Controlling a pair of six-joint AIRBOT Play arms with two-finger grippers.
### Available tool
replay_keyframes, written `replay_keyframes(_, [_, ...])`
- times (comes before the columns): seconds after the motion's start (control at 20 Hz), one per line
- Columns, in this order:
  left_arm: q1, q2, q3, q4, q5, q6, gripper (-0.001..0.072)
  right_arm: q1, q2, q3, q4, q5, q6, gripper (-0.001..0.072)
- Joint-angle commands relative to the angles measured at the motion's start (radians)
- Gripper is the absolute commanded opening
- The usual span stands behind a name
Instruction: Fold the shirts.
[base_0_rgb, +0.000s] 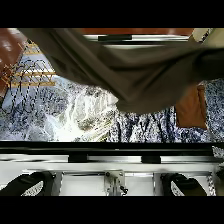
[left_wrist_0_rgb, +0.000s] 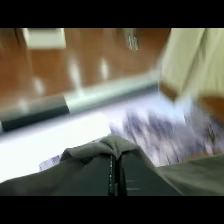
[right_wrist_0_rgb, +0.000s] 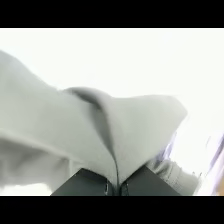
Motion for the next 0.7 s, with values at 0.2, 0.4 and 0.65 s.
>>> replay_keyframes(0.2, [0.139,0.254,0.003,0.406,-0.420,-0.174,0.0031,-0.010,0.132,0.227,-0.061,0.143,0.054,0.0077])
replay_keyframes(0.4, [0.142,0.326,-0.362,0.431,-0.560,-0.174,0.0030,-0.010,0.035,0.153,-0.098,0.460,0.081,0.0077])
replay_keyframes(0.65, [0.142,0.426,-0.904,0.449,-0.292,-0.266,0.0031,-0.010,-0.102,-0.168,-0.154,0.362,0.052,0.0077])
